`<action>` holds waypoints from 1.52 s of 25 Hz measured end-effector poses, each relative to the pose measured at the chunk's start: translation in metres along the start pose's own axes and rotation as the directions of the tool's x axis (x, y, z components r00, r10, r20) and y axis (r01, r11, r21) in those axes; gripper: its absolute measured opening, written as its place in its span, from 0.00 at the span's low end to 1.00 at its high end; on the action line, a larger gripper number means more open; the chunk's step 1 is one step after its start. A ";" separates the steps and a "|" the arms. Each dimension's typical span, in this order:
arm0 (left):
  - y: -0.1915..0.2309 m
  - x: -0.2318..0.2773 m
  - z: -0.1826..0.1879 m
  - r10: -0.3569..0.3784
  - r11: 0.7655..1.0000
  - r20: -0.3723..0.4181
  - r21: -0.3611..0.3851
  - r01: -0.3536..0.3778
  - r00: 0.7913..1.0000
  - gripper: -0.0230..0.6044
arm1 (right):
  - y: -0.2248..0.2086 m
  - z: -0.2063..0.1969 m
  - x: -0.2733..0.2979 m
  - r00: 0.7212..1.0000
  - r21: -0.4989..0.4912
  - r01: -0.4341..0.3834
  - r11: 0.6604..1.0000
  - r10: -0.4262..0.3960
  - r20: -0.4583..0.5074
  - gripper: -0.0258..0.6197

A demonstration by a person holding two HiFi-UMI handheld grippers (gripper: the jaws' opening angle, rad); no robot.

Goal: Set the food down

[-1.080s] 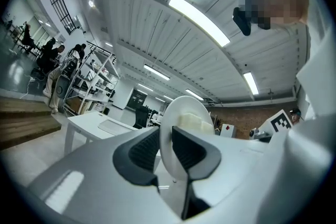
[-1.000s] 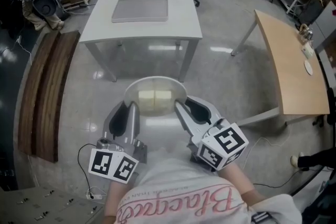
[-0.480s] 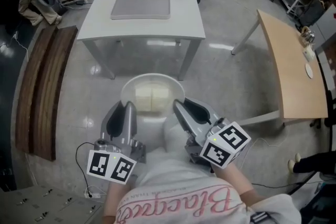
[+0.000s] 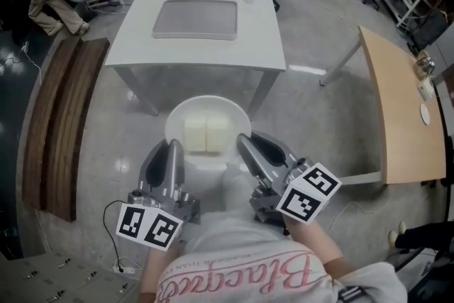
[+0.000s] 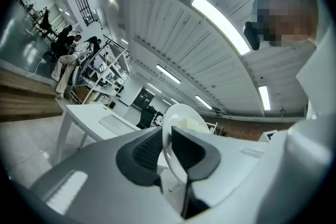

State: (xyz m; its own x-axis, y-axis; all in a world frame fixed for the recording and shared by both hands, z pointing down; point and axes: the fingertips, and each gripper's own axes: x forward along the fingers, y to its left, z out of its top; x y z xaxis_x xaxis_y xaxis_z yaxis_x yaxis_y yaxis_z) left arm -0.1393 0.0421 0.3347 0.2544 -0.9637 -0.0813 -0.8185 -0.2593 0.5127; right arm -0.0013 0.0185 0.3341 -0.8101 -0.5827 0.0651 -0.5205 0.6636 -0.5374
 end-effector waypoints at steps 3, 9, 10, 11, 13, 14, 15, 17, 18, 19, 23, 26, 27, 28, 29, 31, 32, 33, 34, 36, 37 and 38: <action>0.008 0.025 0.000 0.019 1.000 -0.003 -0.002 -0.019 1.000 0.12 | -0.019 0.012 0.016 1.000 -0.003 0.000 1.000 0.000 -0.004 0.11; 0.020 0.085 0.002 0.058 0.998 -0.010 0.004 -0.058 0.998 0.12 | -0.063 0.042 0.050 1.000 -0.008 -0.007 1.000 0.007 -0.019 0.11; 0.022 0.096 0.003 0.063 0.998 -0.013 0.004 -0.063 0.998 0.12 | -0.070 0.048 0.056 1.000 -0.016 -0.003 1.000 0.003 -0.022 0.11; 0.024 0.106 0.004 0.067 0.998 -0.015 0.003 -0.067 0.998 0.12 | -0.076 0.055 0.062 1.000 -0.025 0.002 1.000 -0.002 -0.024 0.11; 0.029 0.128 0.007 0.073 0.997 -0.019 -0.002 -0.073 0.997 0.12 | -0.090 0.067 0.075 1.000 -0.034 0.007 0.999 -0.008 -0.027 0.12; 0.031 0.139 0.007 0.075 0.997 -0.021 -0.005 -0.075 0.997 0.13 | -0.096 0.072 0.080 1.000 -0.033 0.009 0.999 -0.010 -0.028 0.11; 0.033 0.149 0.008 0.077 0.997 -0.024 -0.005 -0.077 0.997 0.13 | -0.104 0.076 0.085 1.000 -0.030 0.010 0.999 -0.011 -0.029 0.12; 0.036 0.169 0.007 0.080 0.997 -0.030 0.000 -0.080 0.996 0.13 | -0.118 0.084 0.093 0.999 -0.016 0.012 1.000 -0.013 -0.033 0.12; 0.036 0.177 0.006 0.082 0.997 -0.033 0.002 -0.082 0.996 0.13 | -0.126 0.088 0.096 0.999 -0.009 0.012 1.000 -0.012 -0.036 0.12; 0.035 0.184 0.005 0.085 0.996 -0.035 0.004 -0.085 0.996 0.13 | -0.133 0.091 0.098 0.999 -0.005 0.010 1.000 -0.010 -0.040 0.12; 0.037 0.212 0.003 0.113 0.994 -0.035 0.001 -0.113 0.993 0.13 | -0.157 0.107 0.113 0.999 -0.015 0.005 1.000 -0.006 -0.053 0.12; 0.044 0.227 0.006 0.135 0.991 -0.038 0.008 -0.134 0.990 0.13 | -0.167 0.114 0.127 0.998 -0.017 0.002 1.000 -0.003 -0.066 0.12; 0.046 0.231 0.007 0.141 0.990 -0.040 0.011 -0.140 0.989 0.13 | -0.169 0.115 0.130 0.998 -0.021 0.003 1.000 -0.004 -0.069 0.12; 0.048 0.233 0.007 0.147 0.989 -0.042 0.012 -0.146 0.988 0.13 | -0.171 0.115 0.133 0.997 -0.029 0.005 1.000 -0.007 -0.072 0.12; 0.051 0.236 0.006 0.153 0.988 -0.043 0.012 -0.153 0.987 0.13 | -0.174 0.115 0.136 0.997 -0.037 0.008 0.999 -0.011 -0.076 0.13; 0.055 0.239 0.002 0.166 0.986 -0.050 0.007 -0.166 0.985 0.13 | -0.178 0.114 0.140 0.996 -0.046 0.013 0.999 -0.017 -0.085 0.13; 0.057 0.240 0.000 0.173 0.985 -0.056 0.005 -0.173 0.983 0.13 | -0.181 0.113 0.142 0.996 -0.049 0.017 0.999 -0.021 -0.092 0.13; 0.059 0.242 -0.001 0.179 0.984 -0.062 0.003 -0.179 0.982 0.13 | -0.183 0.112 0.144 0.995 -0.054 0.021 0.998 -0.026 -0.100 0.13; 0.062 0.245 -0.002 0.184 0.983 -0.069 0.002 -0.185 0.980 0.13 | -0.186 0.112 0.147 0.994 -0.058 0.025 0.998 -0.031 -0.107 0.13; 0.069 0.251 -0.002 0.191 0.982 -0.084 0.000 -0.191 0.978 0.13 | -0.190 0.112 0.155 0.992 -0.059 0.031 0.998 -0.038 -0.120 0.13; 0.073 0.255 -0.002 0.190 0.982 -0.092 0.000 -0.191 0.977 0.13 | -0.192 0.112 0.160 0.992 -0.059 0.033 0.998 -0.040 -0.123 0.13; 0.077 0.259 -0.001 0.189 0.982 -0.099 0.001 -0.189 0.977 0.13 | -0.195 0.112 0.164 0.991 -0.058 0.036 0.998 -0.043 -0.125 0.13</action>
State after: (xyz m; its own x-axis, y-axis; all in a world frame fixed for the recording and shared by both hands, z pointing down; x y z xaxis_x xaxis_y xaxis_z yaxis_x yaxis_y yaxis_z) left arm -0.1354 -0.2277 0.3542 0.1454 -0.9841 0.1023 -0.8522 -0.0720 0.5183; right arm -0.0025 -0.2586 0.3553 -0.8141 -0.5477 0.1928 -0.5643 0.6679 -0.4853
